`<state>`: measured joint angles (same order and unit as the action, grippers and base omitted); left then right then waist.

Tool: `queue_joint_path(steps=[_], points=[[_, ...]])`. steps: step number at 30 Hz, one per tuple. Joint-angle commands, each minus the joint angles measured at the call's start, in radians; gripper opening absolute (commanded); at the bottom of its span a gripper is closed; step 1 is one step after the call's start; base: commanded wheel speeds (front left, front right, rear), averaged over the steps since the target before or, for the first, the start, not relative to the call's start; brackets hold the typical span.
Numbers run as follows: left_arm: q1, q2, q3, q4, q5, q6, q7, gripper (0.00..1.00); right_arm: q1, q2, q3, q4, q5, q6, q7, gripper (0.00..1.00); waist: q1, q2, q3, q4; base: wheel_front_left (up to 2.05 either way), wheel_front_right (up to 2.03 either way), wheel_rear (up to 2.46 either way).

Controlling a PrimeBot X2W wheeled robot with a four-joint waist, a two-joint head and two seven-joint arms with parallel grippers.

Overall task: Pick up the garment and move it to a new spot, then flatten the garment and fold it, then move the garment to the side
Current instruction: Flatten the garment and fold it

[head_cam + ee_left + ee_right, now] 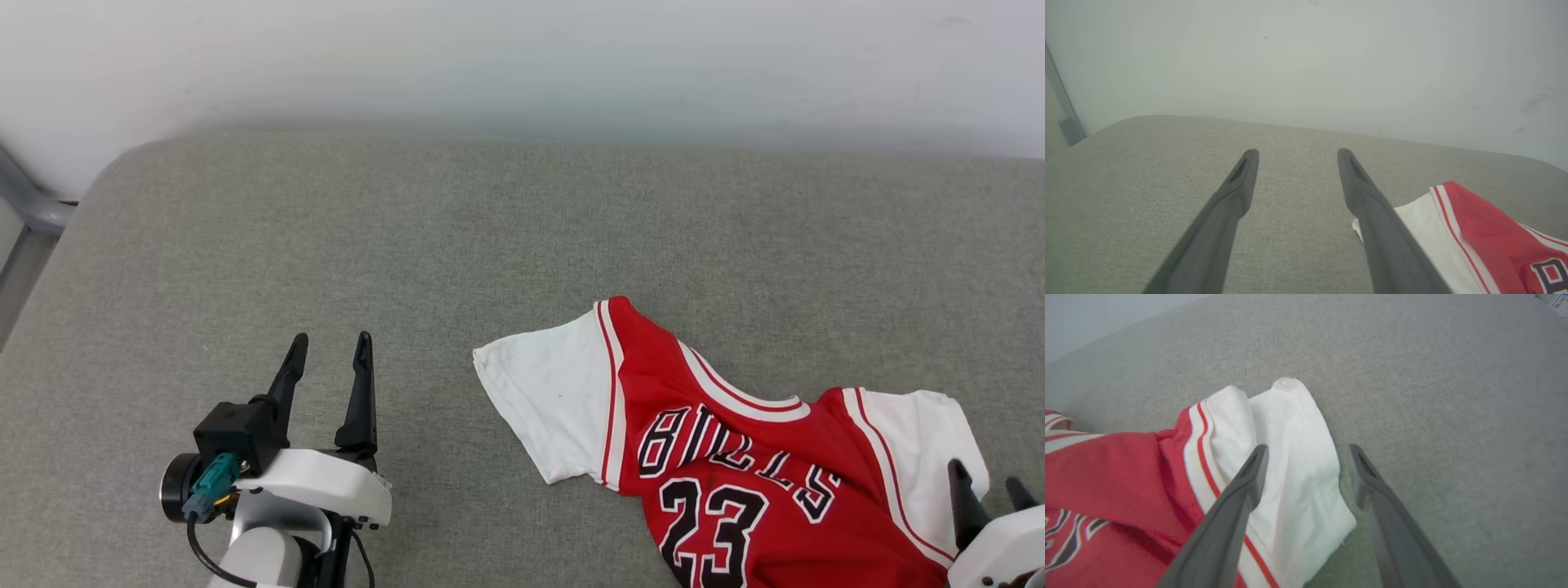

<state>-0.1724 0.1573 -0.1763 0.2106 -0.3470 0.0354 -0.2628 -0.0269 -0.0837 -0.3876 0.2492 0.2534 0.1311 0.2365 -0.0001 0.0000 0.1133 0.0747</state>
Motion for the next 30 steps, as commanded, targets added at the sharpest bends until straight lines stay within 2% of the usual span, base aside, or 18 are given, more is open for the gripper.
queue_joint_path(steps=[1, 9, 16, 21, 25, 30], points=[[0.011, 0.006, 0.0, 0.004, 0.004, 0.001, 0.0, 1.0, -0.012, 0.009, 0.005, -0.021, -0.02, -0.001, -0.04, 1.0, 0.0001, 0.0, -0.016, -0.001, 0.0, 0.0, 0.0], [0.037, 0.016, -0.003, 0.014, -0.007, 0.011, 0.017, 1.0, 0.03, 0.02, 0.104, -0.174, -0.119, -0.001, -0.188, 1.0, 0.0001, 0.0, -0.075, -0.009, 0.0, 0.0, 0.0], [0.05, 0.029, -0.005, 0.007, -0.006, 0.019, 0.037, 1.0, 0.066, 0.028, 0.212, -0.302, -0.164, -0.001, -0.238, 1.0, 0.0001, 0.0, -0.095, -0.026, 0.0, 0.0, 0.0], [0.034, 0.045, -0.02, 0.009, -0.001, 0.01, 0.072, 1.0, 0.105, 0.033, 0.282, -0.398, -0.171, -0.001, -0.232, 1.0, 0.0001, 0.0, -0.096, -0.047, 0.0, 0.0, 0.0], [-0.001, 0.052, -0.048, 0.03, -0.011, -0.011, 0.16, 1.0, 0.133, 0.034, 0.318, -0.464, -0.145, -0.001, -0.218, 1.0, 0.0001, 0.0, -0.084, -0.072, 0.0, 0.0, 0.0], [-0.081, 0.062, -0.097, 0.069, -0.043, -0.06, 0.352, 1.0, 0.138, 0.034, 0.344, -0.5, -0.115, -0.001, -0.203, 1.0, 0.0001, 0.0, -0.048, -0.115, 0.0, 0.0, 0.0]])
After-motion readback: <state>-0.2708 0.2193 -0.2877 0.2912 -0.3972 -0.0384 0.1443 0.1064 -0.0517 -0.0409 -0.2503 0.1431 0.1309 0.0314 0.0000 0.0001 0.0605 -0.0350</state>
